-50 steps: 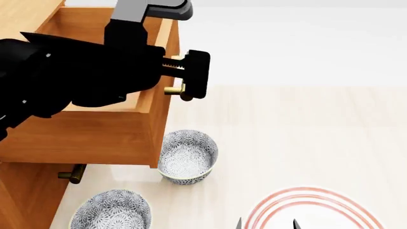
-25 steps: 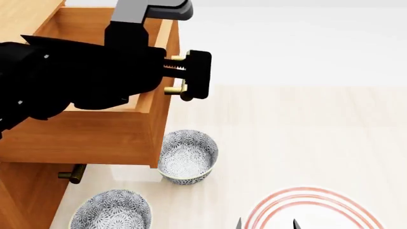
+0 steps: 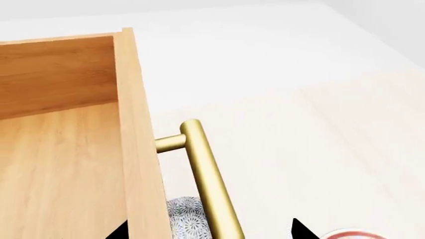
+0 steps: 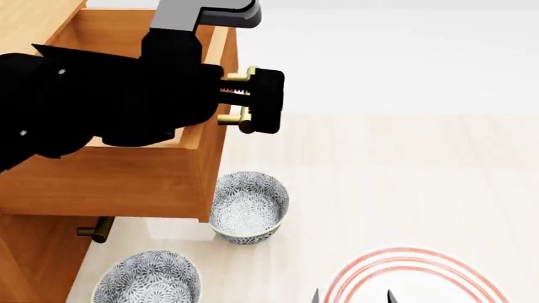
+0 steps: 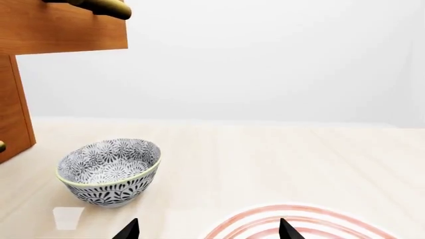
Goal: Open the top drawer of the cabinet.
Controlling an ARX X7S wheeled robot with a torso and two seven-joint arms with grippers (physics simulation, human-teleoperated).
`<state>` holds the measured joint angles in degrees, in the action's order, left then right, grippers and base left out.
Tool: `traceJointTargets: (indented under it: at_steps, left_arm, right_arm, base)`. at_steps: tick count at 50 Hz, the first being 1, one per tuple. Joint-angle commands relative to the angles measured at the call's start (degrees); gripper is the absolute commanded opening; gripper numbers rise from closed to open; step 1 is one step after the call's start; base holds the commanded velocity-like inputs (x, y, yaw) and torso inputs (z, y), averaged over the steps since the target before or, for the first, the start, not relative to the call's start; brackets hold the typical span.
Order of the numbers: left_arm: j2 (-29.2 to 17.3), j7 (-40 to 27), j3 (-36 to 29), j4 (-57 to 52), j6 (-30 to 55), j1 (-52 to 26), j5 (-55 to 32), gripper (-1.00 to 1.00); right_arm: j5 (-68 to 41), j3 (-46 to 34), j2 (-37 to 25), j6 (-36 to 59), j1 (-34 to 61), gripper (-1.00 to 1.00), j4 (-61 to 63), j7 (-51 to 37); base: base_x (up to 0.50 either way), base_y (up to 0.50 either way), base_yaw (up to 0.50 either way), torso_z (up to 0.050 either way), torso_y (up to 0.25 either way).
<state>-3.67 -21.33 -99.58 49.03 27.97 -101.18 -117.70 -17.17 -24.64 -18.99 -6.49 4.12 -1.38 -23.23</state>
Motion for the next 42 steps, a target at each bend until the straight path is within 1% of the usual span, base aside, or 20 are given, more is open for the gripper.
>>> traceJointTargets:
  at_steps: [1,8,24,31,35,36,37,38,39,40,41,42]
  left_arm:
    - [3.7,2.0,8.1,-6.4,-1.9,-5.5,-9.0,1.00]
    - [3.7,0.0,7.9,-8.3,-3.3,-10.2,-7.0,1.00]
    - [3.6,-5.1,8.9,-11.2,-1.6,-24.2,-8.6,1.00]
    - [0.6,-7.9,10.8,-16.4,-1.5,-28.0,-8.8,1.00]
    - [-2.9,-10.7,12.0,-21.4,-1.5,-31.6,-7.4,1.00]
    - [-6.3,-13.1,14.3,-26.9,-2.9,-33.3,-6.0,1.00]
    - [-8.2,-15.3,16.0,-30.6,-3.2,-33.6,-3.4,1.00]
    - [-11.6,-18.1,19.3,-36.9,-4.7,-33.5,-2.6,1.00]
    - [-13.8,-21.1,20.9,-41.3,-5.4,-33.5,0.0,1.00]
    - [-17.7,-25.6,23.1,-49.3,-7.8,-33.2,2.6,1.00]
    - [-20.0,-27.9,24.2,-54.0,-7.6,-33.0,2.3,1.00]
    - [-21.0,-30.2,24.4,-56.5,-7.8,-33.1,5.2,1.00]
  right_arm:
    - [-0.1,-0.2,0.0,0.0,0.1,1.00,-0.1,-0.1]
    - [-0.2,-0.3,-0.2,0.5,0.1,1.00,0.4,-0.3]
    - [-0.1,-0.5,-0.2,0.1,0.2,1.00,-0.1,-0.4]
    - [-0.3,-0.5,-0.3,0.2,0.1,1.00,0.3,-0.6]
    - [-0.3,-0.6,-0.3,0.0,0.2,1.00,0.1,-0.5]
    - [-0.3,-0.6,-0.3,0.1,0.2,1.00,0.1,-0.5]
    - [-0.3,-0.6,-0.4,0.3,0.2,1.00,0.2,-0.6]
    - [-0.3,-0.6,-0.3,0.0,0.2,1.00,-0.1,-0.5]
    - [-0.4,-0.6,-0.4,0.1,0.2,1.00,0.2,-0.5]
    - [-0.4,-0.6,-0.3,0.0,0.3,1.00,0.0,-0.4]
    - [-0.3,-0.6,-0.3,-0.1,0.3,1.00,-0.2,-0.4]
    - [-0.3,-0.6,-0.3,-0.3,0.3,1.00,-0.3,-0.4]
  base:
    - [0.00,0.00,0.00,0.000,0.000]
    - [0.00,0.00,0.00,0.000,0.006]
    - [0.00,0.00,0.00,0.000,0.003]
    - [0.00,0.00,0.00,0.000,0.000]
    - [0.00,0.00,0.00,0.000,0.000]
    - [0.00,0.00,0.00,0.000,0.000]
    - [0.00,0.00,0.00,0.000,0.000]
    - [0.00,0.00,0.00,0.000,0.000]
    - [0.00,0.00,0.00,0.000,0.000]
    - [0.00,0.00,0.00,0.000,0.000]
    - [0.00,0.00,0.00,0.000,0.000]
    - [0.00,0.00,0.00,0.000,0.000]
